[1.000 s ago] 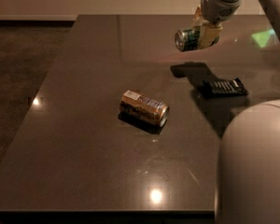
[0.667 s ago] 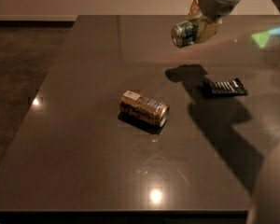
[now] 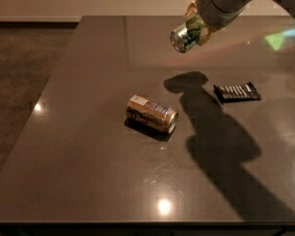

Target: Place green can upright

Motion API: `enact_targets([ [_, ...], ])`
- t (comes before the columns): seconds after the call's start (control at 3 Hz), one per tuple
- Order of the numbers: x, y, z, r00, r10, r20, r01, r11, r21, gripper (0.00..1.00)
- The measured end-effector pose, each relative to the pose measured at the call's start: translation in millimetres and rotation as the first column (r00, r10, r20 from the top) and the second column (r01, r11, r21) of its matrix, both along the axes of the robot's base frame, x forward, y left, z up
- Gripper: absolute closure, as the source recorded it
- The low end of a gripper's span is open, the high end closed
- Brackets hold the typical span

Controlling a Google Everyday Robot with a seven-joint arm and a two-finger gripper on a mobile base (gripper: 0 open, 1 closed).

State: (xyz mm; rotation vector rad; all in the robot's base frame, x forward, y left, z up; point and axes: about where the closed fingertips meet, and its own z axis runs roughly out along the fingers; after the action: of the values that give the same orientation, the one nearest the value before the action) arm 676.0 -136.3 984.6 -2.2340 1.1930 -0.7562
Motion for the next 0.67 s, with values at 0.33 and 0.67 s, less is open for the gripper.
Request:
enact_targets([
  [0.33,-5.5,13.2,-1.5,0.9908,0.065,0.119,-0.057,0.996,-0.066,1.00],
  [0.67,-4.4,24.1,-5.4,0.9659,0.126,0.226,-0.097,0.986,-0.135,1.00],
])
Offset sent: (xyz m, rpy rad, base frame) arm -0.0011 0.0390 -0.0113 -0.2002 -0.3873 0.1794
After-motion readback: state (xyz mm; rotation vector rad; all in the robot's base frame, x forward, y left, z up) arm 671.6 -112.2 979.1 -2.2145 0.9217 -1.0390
